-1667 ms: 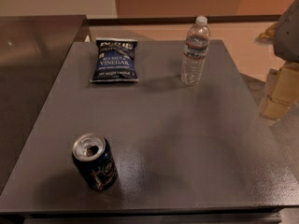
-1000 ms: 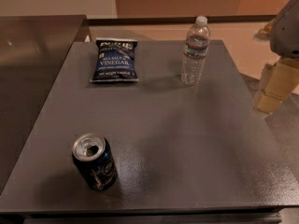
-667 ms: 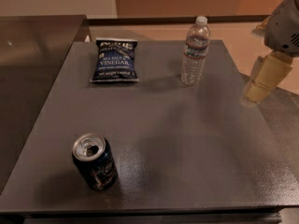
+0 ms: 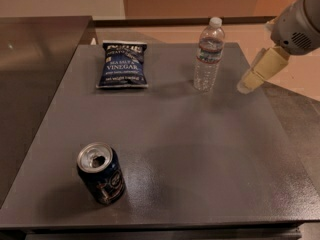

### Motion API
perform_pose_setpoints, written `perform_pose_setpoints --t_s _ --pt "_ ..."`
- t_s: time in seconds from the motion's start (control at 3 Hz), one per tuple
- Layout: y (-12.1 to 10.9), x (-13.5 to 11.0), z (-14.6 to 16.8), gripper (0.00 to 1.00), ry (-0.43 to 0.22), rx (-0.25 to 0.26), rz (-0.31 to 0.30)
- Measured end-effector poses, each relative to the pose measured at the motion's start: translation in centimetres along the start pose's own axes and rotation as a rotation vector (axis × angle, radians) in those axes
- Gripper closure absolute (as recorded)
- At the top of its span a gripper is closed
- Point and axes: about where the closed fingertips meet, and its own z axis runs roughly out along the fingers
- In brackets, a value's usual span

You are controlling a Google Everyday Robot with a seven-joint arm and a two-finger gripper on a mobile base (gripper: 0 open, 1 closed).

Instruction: Move water bottle near pepsi can

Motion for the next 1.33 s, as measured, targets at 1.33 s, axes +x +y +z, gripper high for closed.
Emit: perform_pose_setpoints --t_s 1.33 --pt "-3.6 -6.4 6.6 0.0 -0.268 -0.106 0.172"
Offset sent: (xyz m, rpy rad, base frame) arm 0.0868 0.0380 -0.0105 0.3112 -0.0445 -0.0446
